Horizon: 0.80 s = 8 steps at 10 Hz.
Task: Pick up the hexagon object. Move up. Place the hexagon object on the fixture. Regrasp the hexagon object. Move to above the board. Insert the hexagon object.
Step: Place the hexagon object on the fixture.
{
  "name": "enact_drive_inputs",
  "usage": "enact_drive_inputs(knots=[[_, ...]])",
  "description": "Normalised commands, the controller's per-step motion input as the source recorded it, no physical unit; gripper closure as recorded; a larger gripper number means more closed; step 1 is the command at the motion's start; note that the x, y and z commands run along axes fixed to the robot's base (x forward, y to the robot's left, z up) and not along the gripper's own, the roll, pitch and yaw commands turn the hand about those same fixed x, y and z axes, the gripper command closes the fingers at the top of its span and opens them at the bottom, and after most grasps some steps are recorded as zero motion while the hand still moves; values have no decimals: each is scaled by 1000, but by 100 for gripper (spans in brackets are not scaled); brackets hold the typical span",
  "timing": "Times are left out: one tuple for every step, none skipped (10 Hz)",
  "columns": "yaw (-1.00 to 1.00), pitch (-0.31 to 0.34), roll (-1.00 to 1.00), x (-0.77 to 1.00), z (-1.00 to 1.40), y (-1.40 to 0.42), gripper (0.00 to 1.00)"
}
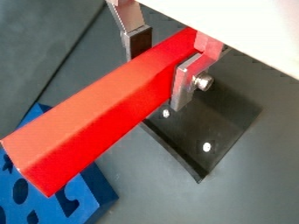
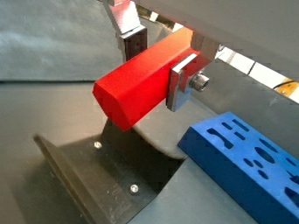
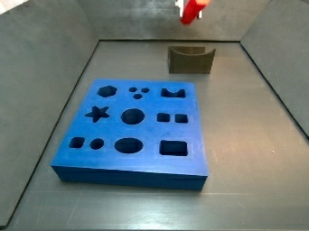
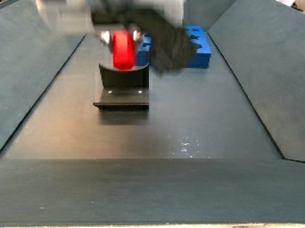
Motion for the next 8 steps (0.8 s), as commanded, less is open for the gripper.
enact_drive_inputs(knots=[[-117,21,-1000,164,-1000,100,100],[-120,26,-1000,171,-1000,105,100],[-106,31,-800,185,-1000,115,100],[-98,30,-638,198,-1000,124,100],[-90,42,-420,184,-876,119,100],[-87,43,-319,168,-752,105,100],[-90,41,-186,113,-419,63,100],[-90,27,-138,95,-319,86,100]])
